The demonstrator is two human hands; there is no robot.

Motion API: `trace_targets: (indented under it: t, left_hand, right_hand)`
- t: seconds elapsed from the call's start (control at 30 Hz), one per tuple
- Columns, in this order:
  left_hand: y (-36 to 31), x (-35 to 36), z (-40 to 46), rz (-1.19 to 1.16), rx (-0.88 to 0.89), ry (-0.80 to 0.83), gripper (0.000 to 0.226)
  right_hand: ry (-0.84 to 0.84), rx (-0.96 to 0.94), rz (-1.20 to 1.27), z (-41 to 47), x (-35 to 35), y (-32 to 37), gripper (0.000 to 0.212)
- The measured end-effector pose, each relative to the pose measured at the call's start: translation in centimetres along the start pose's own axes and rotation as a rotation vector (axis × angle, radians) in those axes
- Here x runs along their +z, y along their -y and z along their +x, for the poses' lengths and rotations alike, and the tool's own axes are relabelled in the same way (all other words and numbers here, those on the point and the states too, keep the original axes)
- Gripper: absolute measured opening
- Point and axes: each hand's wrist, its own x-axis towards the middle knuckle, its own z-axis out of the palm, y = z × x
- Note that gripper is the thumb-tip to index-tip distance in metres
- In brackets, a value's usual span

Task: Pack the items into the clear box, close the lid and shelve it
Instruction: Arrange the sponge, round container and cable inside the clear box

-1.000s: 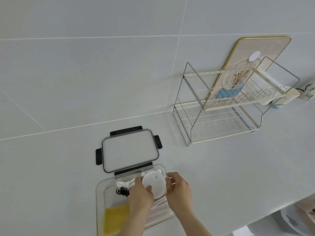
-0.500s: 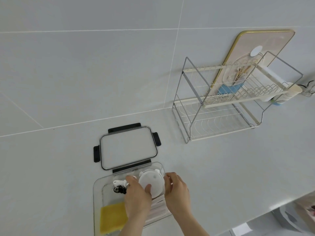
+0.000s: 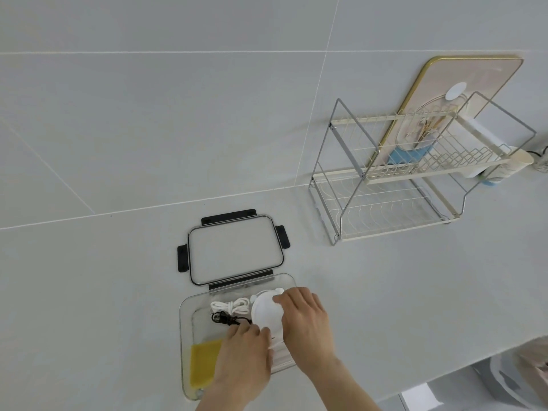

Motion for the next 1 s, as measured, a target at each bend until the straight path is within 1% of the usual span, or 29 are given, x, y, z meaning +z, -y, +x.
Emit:
trace_targets:
  t: [0.07,0.2,0.27,0.37,0.5,0.67,0.73,0.8,0.87,0.9,0.97,1.0]
  left_hand:
    - [0.1,0.4,0.0,0.046,-0.016,0.048,0.035]
    - [0.2,1.2,-0.1,0.015,0.000,0.096,0.048]
    - [0.2,1.5,-0.1,0.009,0.019,0.112,0.050]
    - [0.3,1.6,0.1,-0.004,0.025,0.144,0.050]
    - [0.7,1.4,-0.2,-0.007,0.088,0.161,0.049]
    - [1.1,1.2,-0.5,-0.022,0.124,0.172,0.051]
    - [1.2,1.0,-0.7,-0.042,0.130,0.159,0.050]
    - [1.5,0.9,-0.8,-0.085,0.144,0.084,0.049]
    - [2.1,0.3,-1.2,-0.160,0.121,-0.005,0.049]
    - [2.8,-0.2,-1.3,-0.186,0.094,-0.047,0.043]
    - [4.6,-1.1,-1.3,-0.170,0.049,-0.145,0.031]
    - [5.6,-1.7,-1.4,-0.134,0.032,-0.173,0.034]
  right_hand:
    - [0.102,-0.055,-0.065,-0.1,0.5,-0.1,0.052]
    - [0.260,-0.108,-0.213,-0.4,1.3,-0.3,0.042]
    - [0.313,-0.076,-0.241,-0.7,1.6,-0.2,0.040]
    - [0.371,0.004,-0.237,-1.0,1.8,-0.1,0.044]
    - [0.413,0.032,-0.258,-1.0,1.9,0.3,0.042]
    - [0.427,0.067,-0.255,-1.0,2.1,0.6,0.039]
    - [0.401,0.078,-0.244,-1.0,2.1,0.5,0.038]
    - [0.348,0.081,-0.213,-0.9,2.0,0.6,0.037]
    - [0.276,0.087,-0.176,-0.7,1.7,0.8,0.034]
    - [0.232,0.084,-0.162,-0.5,1.4,1.0,0.032]
    - [0.157,0.065,-0.136,-0.1,1.1,1.5,0.028]
    - [0.136,0.053,-0.120,0.1,1.0,1.8,0.028]
